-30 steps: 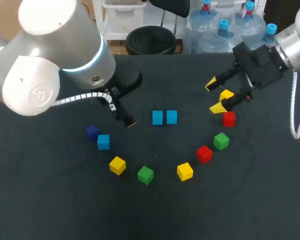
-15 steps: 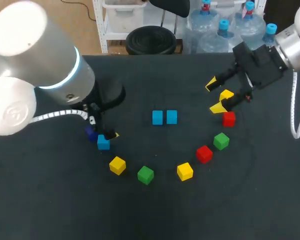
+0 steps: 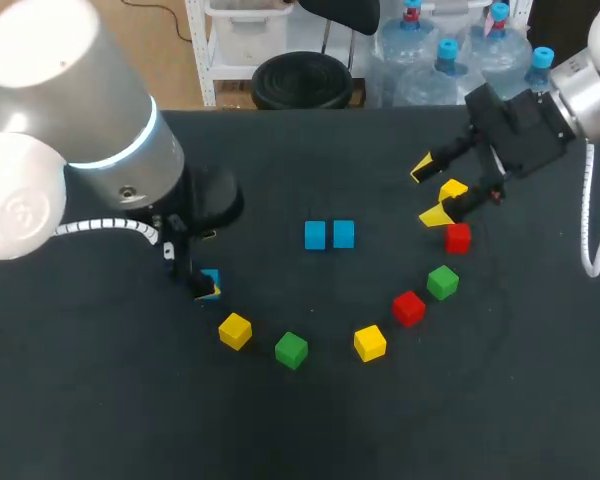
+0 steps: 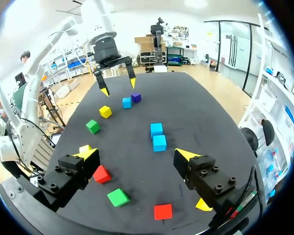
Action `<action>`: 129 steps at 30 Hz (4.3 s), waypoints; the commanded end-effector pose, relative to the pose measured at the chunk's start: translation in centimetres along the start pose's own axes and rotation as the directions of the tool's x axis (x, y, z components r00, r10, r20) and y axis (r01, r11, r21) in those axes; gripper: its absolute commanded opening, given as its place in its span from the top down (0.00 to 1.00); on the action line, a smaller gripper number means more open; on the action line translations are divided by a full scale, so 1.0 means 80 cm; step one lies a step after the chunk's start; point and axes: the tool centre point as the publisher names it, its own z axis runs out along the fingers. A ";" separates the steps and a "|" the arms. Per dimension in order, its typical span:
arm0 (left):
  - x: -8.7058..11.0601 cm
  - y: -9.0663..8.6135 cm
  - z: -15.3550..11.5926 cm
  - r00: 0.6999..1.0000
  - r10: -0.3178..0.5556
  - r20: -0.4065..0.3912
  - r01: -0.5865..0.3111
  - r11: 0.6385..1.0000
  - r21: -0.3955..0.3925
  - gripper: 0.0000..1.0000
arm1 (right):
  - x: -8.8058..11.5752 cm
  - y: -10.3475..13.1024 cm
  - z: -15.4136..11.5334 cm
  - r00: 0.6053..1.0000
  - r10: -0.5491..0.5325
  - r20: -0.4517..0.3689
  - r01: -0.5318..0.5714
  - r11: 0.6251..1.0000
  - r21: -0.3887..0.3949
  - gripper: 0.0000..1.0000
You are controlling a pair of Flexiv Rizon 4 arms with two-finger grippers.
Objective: Place the blue cubes, place green cubes on the blue cubes, place the yellow cubes on the green cubes, then place the red cubes on the yellow cubes, and place purple cube on the red cubes.
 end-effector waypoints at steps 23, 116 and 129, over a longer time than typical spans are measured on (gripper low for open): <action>0.022 0.001 0.047 1.000 0.013 -0.003 -0.012 0.999 0.035 0.30 | 0.000 -0.001 0.001 1.000 -0.001 0.002 0.001 1.000 -0.001 0.00; -0.090 0.101 0.082 0.997 0.077 0.023 -0.077 0.997 0.019 1.00 | 0.000 -0.001 0.001 1.000 -0.001 0.002 0.001 1.000 -0.001 0.00; -0.110 0.100 0.095 0.997 0.067 0.037 -0.069 0.997 0.033 1.00 | 0.000 -0.001 0.001 1.000 -0.001 0.002 0.001 1.000 -0.001 0.00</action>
